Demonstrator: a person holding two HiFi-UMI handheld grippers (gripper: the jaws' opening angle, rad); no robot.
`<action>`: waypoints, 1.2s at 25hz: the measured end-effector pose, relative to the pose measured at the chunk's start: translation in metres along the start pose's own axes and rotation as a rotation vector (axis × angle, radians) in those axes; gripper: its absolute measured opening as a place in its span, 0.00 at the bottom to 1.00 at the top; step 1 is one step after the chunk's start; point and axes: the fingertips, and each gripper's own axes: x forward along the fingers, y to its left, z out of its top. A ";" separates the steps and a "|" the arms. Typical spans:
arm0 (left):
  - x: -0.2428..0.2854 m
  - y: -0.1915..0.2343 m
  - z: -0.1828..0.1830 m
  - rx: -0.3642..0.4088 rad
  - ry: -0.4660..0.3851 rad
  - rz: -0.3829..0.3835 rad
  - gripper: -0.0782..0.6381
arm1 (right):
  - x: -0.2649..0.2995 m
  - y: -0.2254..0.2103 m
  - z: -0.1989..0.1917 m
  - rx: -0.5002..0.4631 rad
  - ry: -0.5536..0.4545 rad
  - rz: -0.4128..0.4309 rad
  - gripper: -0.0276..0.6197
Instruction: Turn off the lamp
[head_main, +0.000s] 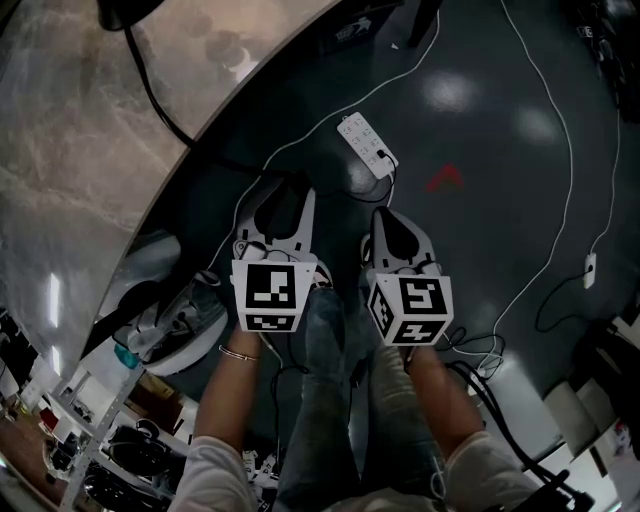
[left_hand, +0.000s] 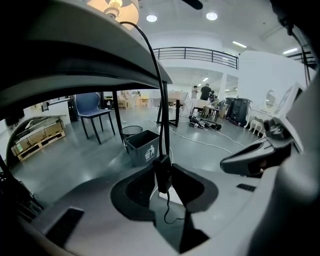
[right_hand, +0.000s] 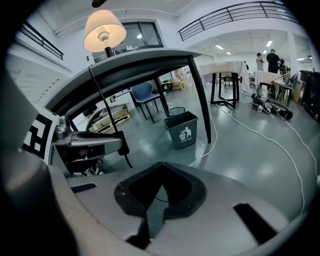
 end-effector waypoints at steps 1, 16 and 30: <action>0.000 0.000 0.000 -0.002 -0.002 -0.002 0.27 | 0.000 0.000 -0.001 0.003 0.000 -0.001 0.04; -0.002 -0.001 0.007 -0.075 -0.034 -0.037 0.23 | 0.001 -0.005 -0.002 0.022 -0.002 -0.008 0.04; -0.003 0.013 -0.002 -0.140 -0.016 0.082 0.23 | -0.006 -0.010 -0.002 0.017 -0.003 -0.004 0.04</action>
